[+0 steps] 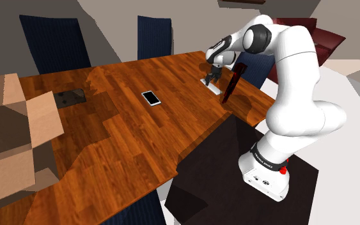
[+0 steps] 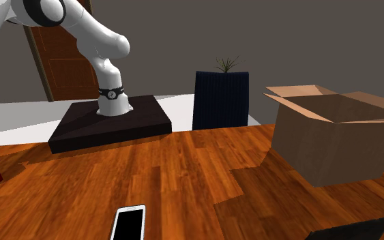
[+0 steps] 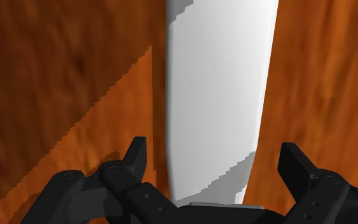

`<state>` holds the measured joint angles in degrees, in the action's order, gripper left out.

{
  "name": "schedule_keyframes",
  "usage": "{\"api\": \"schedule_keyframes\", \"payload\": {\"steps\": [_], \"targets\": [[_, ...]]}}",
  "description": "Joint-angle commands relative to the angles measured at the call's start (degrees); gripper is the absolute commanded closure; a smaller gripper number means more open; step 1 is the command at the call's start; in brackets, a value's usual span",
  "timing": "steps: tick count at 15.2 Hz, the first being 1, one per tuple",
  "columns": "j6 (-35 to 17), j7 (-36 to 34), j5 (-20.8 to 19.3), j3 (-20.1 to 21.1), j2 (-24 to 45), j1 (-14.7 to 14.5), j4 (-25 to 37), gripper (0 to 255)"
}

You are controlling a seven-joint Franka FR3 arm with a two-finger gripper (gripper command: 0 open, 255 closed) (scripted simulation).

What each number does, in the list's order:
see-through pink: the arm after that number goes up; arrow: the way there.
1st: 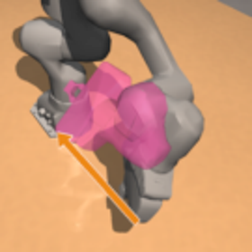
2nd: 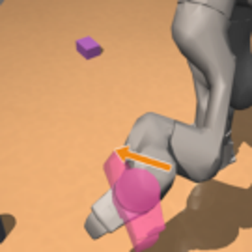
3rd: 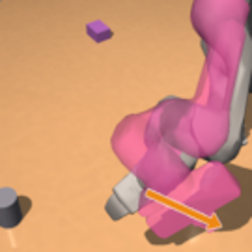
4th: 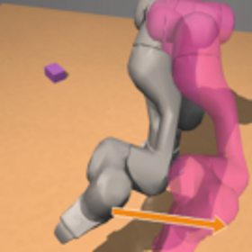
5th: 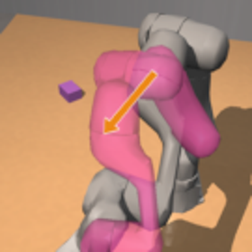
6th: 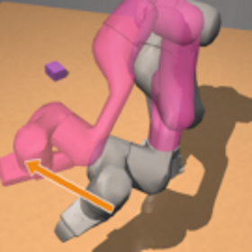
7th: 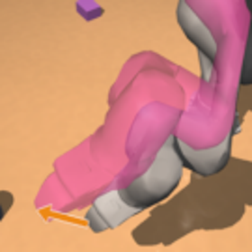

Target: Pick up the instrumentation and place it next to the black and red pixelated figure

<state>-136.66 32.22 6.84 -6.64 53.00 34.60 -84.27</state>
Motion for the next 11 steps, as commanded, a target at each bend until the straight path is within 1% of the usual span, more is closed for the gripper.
{"api": "schedule_keyframes", "payload": {"steps": [1, 3, 11], "targets": [[1.39, -0.10, -0.17, -0.21, -2.38, -0.21, -0.96, 0], [3.17, -0.21, -0.40, -0.46, -4.97, -0.41, -1.76, 0], [3.17, -0.21, -0.40, -0.46, -4.97, -0.41, -1.76, 0]]}}
